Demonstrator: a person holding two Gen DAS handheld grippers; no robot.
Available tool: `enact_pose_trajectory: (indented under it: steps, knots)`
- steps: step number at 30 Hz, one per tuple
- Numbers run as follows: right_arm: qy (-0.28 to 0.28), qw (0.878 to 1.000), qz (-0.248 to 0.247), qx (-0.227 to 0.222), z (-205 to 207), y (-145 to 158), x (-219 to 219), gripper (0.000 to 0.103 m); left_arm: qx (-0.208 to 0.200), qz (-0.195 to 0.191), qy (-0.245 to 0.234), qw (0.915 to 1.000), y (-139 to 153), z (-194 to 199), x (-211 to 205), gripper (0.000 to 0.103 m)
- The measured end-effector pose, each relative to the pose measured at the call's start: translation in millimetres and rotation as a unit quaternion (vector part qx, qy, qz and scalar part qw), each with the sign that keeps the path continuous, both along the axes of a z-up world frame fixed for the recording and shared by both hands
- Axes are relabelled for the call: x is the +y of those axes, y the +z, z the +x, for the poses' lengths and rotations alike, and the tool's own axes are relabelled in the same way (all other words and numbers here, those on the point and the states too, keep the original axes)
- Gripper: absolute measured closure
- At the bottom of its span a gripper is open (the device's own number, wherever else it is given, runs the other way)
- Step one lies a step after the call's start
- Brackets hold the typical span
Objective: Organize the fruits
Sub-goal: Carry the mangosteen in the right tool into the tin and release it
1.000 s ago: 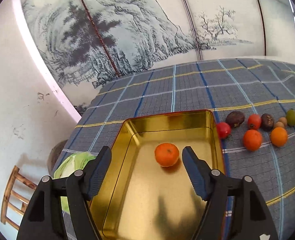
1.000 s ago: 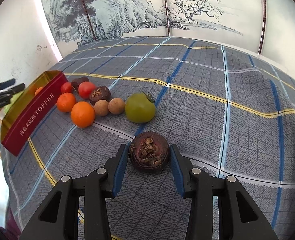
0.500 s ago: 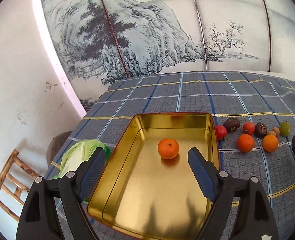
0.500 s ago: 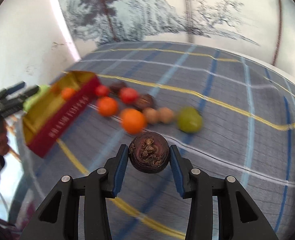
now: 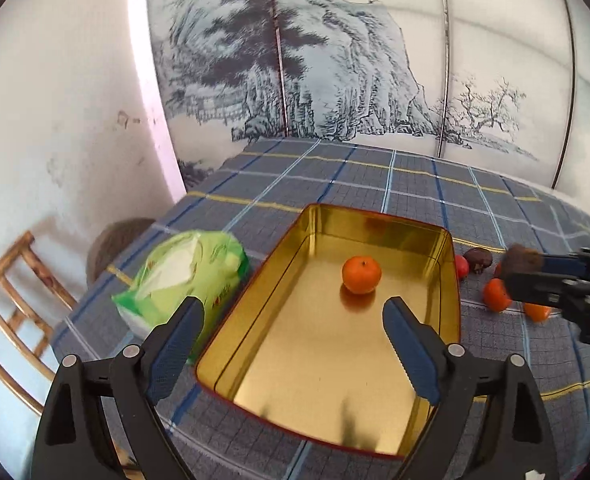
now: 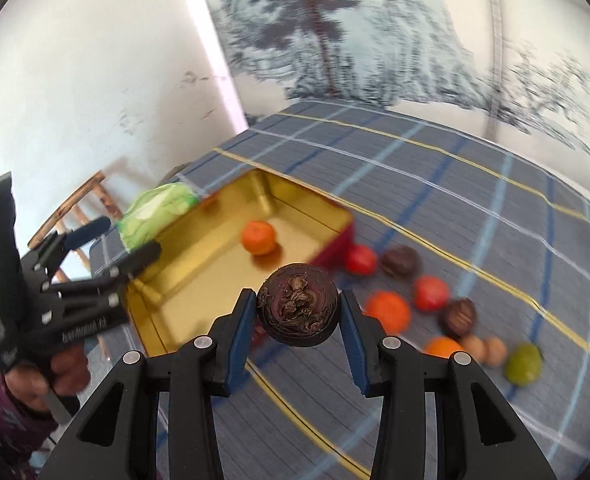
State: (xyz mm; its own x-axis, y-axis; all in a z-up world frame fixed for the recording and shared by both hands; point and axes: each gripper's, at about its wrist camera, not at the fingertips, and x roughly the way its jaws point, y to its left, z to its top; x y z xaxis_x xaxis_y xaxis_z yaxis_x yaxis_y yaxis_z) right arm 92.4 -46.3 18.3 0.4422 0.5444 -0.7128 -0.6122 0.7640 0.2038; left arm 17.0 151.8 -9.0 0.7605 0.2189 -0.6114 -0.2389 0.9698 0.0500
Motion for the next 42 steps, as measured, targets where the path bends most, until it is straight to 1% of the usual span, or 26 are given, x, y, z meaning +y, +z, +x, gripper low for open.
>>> enact_pose_trajectory:
  steps: [4, 7, 9, 11, 14, 16, 19, 22, 24, 27, 28, 31, 33, 34, 36, 37, 40, 42]
  knots:
    - [0.022, 1.000, -0.006, 0.014, 9, -5, 30, 0.060, 0.001, -0.019, -0.003, 0.9998, -3, -15, 7, 0.011]
    - [0.035, 0.999, -0.015, 0.031, 16, -14, 51, 0.060, -0.011, -0.033, 0.005, 0.9994, -4, -31, 10, 0.006]
    - [0.044, 0.998, -0.020, 0.036, 19, -20, 62, 0.060, -0.019, -0.029, 0.017, 0.9992, -5, -41, 10, 0.005]
    - [0.054, 0.997, -0.028, 0.037, 18, -24, 75, 0.060, -0.021, -0.019, 0.019, 0.9994, -4, -46, 8, 0.005]
    - [0.064, 0.997, -0.037, 0.039, 22, -30, 90, 0.060, -0.021, -0.027, 0.011, 0.9994, -4, -50, 9, 0.004]
    - [0.066, 0.996, -0.042, 0.042, 24, -33, 97, 0.060, -0.016, -0.036, 0.011, 0.9992, -4, -53, 10, 0.004]
    - [0.070, 0.995, -0.054, 0.047, 29, -40, 109, 0.060, 0.007, -0.040, 0.009, 0.9991, -7, -52, 10, 0.004]
    - [0.067, 0.994, -0.070, 0.041, 37, -46, 120, 0.060, 0.026, -0.040, 0.005, 0.9989, -11, -50, 9, 0.004]
    - [0.055, 0.996, -0.064, 0.041, 42, -46, 120, 0.059, 0.037, -0.032, 0.002, 0.9988, -15, -48, 6, 0.004]
    - [0.030, 0.998, 0.003, 0.063, 50, -39, 101, 0.055, 0.042, -0.016, 0.000, 0.9990, -17, -49, 2, 0.004]
    - [0.020, 0.998, 0.024, 0.063, 49, -35, 91, 0.049, 0.042, -0.014, -0.002, 0.9990, -17, -49, 1, 0.004]
    - [-0.010, 0.995, 0.091, 0.049, 39, -24, 34, 0.041, 0.041, -0.017, -0.005, 0.9990, -18, -50, 2, 0.003]
    - [-0.018, 0.994, 0.102, 0.046, 32, -25, 3, 0.040, 0.044, -0.026, -0.007, 0.9987, -19, -49, 1, 0.003]
    - [-0.023, 0.994, 0.096, 0.038, 26, -28, -16, 0.040, 0.044, -0.033, -0.012, 0.9984, -20, -48, 0, 0.003]
    - [-0.017, 0.997, 0.063, 0.028, 17, -35, -37, 0.040, 0.045, -0.040, -0.018, 0.9980, -20, -46, -5, 0.003]
    - [-0.011, 0.999, 0.038, 0.022, 12, -40, -46, 0.040, 0.045, -0.040, -0.021, 0.9980, -20, -46, -8, 0.003]
    - [0.010, 1.000, -0.021, 0.002, -2, -52, -56, 0.040, 0.052, -0.029, -0.035, 0.9976, -23, -43, -21, 0.002]
    - [0.015, 0.999, -0.046, -0.015, -6, -55, -57, 0.041, 0.059, -0.021, -0.042, 0.9971, -25, -41, -28, 0.002]
